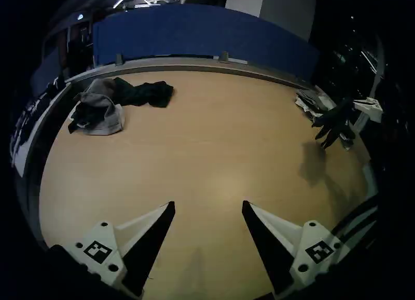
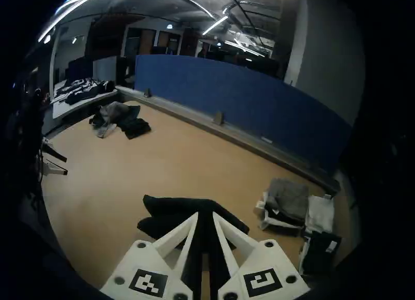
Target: Fold towel
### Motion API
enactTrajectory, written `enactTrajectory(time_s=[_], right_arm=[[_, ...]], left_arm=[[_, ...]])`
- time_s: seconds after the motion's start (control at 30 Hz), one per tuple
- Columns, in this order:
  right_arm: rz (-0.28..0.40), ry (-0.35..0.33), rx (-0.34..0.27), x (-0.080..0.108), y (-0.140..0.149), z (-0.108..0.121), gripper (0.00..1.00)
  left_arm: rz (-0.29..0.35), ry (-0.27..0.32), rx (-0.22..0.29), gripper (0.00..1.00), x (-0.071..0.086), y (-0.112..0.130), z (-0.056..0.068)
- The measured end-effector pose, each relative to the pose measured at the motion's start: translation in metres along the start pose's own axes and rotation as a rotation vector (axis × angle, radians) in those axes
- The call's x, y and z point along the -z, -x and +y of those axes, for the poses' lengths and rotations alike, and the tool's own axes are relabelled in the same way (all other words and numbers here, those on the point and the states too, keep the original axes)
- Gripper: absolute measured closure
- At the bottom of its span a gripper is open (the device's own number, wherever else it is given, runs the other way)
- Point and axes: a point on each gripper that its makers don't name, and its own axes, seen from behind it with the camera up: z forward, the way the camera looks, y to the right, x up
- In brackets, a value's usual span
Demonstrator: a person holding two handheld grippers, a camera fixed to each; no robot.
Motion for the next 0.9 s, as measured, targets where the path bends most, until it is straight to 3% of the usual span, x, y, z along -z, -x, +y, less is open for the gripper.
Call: enactTrajectory(time_s=[0.47,0.9], right_arm=[[-0.008,0.086,0.018,-0.010,0.007,0.082,0.96],[-0.007,0.130,0.027,-0.031,0.005,0.136,0.96]], left_arm=[[-0.011,-0.008,-0.011,0.04,-0.007,-0.005,0.010],[-0.019,-0.022,-0.005,0.04,-0.013,-0.003,0.013]])
